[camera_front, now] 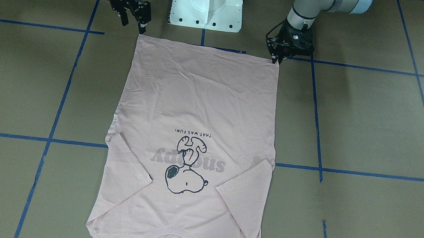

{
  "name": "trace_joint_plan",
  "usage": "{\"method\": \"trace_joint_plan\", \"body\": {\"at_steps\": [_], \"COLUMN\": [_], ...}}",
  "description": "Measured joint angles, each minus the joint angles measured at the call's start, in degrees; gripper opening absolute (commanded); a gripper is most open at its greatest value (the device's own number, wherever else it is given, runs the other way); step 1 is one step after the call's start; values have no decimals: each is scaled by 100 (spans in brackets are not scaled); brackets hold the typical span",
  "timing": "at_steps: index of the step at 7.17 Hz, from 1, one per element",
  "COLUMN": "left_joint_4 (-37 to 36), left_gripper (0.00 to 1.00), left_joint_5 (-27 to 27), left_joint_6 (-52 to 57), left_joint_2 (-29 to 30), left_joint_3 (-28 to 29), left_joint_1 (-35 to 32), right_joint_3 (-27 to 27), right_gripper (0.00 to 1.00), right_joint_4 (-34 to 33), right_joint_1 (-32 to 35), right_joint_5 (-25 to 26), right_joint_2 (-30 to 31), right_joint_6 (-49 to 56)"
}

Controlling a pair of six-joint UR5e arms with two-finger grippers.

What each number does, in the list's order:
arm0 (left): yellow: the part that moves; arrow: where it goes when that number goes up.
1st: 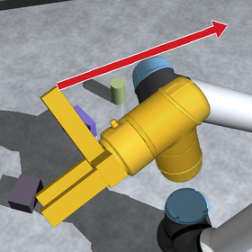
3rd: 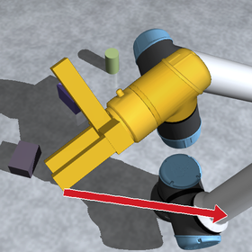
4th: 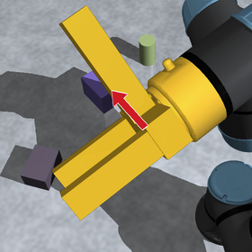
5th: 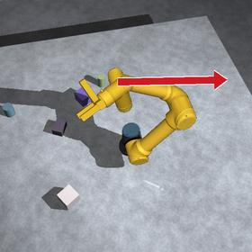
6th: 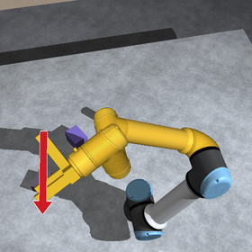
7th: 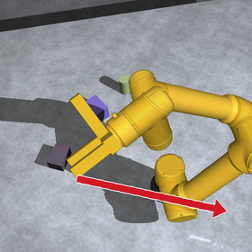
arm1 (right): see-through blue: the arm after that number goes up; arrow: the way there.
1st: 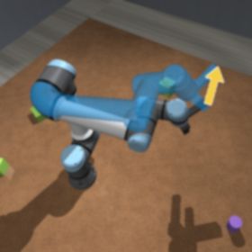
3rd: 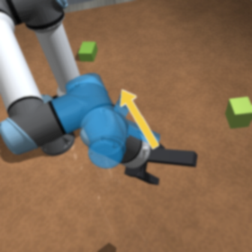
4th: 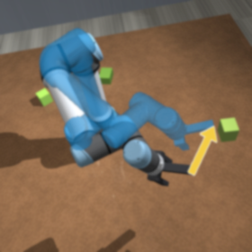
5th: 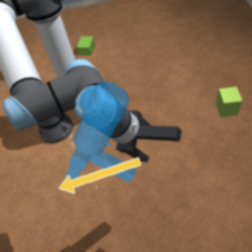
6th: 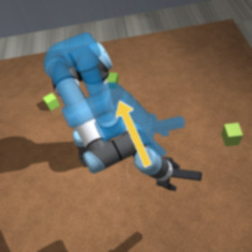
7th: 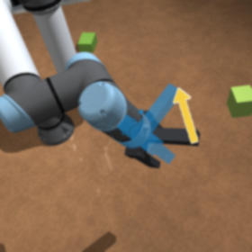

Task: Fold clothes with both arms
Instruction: 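Lower both grippers to the hem corners nearest the robot, then grasp the hem corners with both grippers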

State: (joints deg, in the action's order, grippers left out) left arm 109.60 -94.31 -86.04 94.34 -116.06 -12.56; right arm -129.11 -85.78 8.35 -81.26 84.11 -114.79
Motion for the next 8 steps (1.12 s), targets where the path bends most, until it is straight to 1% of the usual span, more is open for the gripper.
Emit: {"method": "trace_joint_plan", "body": {"at_steps": [1, 2, 3, 4, 5, 6, 8], "left_joint_4": [0, -1, -5, -7, -8, -9, -9], "left_gripper": [0, 0, 0, 0, 0, 0, 0], "left_joint_5": [0, 0, -2, -8, -19, -35, -56], "left_joint_6": [2, 5, 8, 8, 8, 9, 9], "left_joint_2": [-3, -3, -2, 8, 25, 41, 63], "left_joint_3": [-8, -19, -38, -65, -86, -95, -96], "left_joint_1": [2, 2, 5, 7, 8, 8, 8], "right_joint_3": [0, 5, 32, 116, 277, 446, 747], "right_gripper": [73, 66, 64, 63, 61, 60, 60], "right_joint_4": [0, 0, -5, -71, -237, -394, -516], "right_joint_1": [-4, -28, -80, -148, -203, -251, -374], "right_joint_5": [0, 7, 13, 16, 19, 21, 17], "right_joint_2": [0, -2, -18, -100, -286, -456, -565], "right_joint_6": [0, -15, -82, -189, -271, -349, -507]}}
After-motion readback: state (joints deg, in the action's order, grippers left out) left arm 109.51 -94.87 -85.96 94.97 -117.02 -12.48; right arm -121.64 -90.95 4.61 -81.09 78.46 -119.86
